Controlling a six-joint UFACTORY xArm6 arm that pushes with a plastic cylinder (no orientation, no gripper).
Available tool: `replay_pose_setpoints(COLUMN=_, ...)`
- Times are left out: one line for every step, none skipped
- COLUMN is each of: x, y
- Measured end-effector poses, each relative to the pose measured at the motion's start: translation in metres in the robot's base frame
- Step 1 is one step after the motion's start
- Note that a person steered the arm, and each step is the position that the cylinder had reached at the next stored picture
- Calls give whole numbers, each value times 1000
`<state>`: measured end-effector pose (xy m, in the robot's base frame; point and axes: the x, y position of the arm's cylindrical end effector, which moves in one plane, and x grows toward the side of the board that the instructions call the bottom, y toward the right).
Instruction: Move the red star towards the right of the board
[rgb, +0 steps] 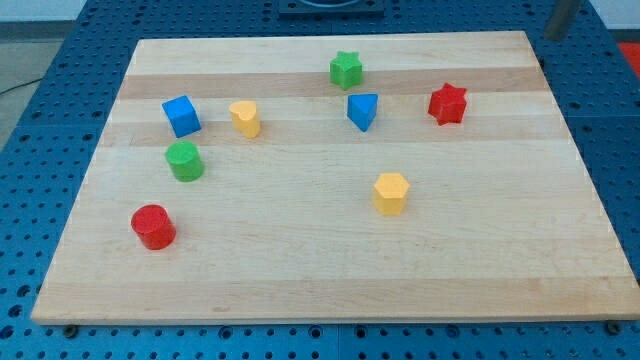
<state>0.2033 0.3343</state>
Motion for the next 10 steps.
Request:
replay_pose_setpoints(x=3, y=-8)
replay_pose_setpoints(x=4, y=-9)
replay_pose_setpoints(x=24, y=-41)
replay_pose_setpoints(x=33, y=-102)
replay_pose_setpoints(x=43, y=-156)
replay_pose_setpoints(x=78, y=-176)
replay_pose_setpoints(x=101, y=-216)
replay_pose_setpoints(x=105, y=-227)
replay_pose_setpoints(x=132, y=-217)
replay_pose_setpoints(x=149, y=-219)
